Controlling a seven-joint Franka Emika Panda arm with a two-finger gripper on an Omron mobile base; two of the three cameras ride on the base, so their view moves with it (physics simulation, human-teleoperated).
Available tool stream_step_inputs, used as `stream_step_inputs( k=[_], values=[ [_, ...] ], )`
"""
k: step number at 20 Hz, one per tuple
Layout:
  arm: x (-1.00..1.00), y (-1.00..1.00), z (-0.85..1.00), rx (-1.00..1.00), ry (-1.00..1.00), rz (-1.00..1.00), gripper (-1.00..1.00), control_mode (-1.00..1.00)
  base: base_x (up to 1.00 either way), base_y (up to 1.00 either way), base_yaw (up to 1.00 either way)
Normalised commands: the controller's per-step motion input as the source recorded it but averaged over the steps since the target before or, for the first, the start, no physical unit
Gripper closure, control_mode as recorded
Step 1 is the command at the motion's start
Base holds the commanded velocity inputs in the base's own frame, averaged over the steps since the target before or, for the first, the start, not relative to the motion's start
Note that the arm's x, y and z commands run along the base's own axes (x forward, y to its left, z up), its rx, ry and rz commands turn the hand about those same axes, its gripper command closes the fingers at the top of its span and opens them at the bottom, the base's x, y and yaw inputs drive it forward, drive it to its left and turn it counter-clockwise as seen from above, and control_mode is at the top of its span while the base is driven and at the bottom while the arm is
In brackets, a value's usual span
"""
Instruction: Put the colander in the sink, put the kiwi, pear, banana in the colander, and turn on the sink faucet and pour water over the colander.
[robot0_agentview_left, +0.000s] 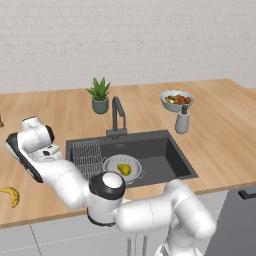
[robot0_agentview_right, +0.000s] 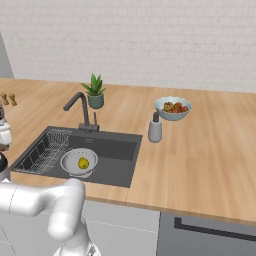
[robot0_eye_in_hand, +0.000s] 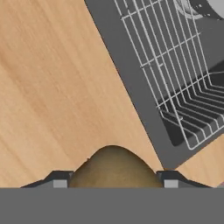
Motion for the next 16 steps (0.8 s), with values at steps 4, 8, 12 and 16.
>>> stream_step_inputs(
  k=[4,8,12,16],
  values=[
    [-0.40,-0.92,0.02,0.00,-0.18,0.04,1.00,-1.00,0.00,0.00,0.00],
    [-0.48,-0.88,0.22,0.00,-0.23,0.14,1.00,-1.00,0.00,0.00,0.00],
    [-0.54,-0.97,0.22,0.00,-0.18,0.25,1.00,-1.00,0.00,0.00,0.00],
    [-0.40,-0.86,0.27,0.02,-0.04,0.30,1.00,-1.00,0.00,0.00,0.00]
  ],
)
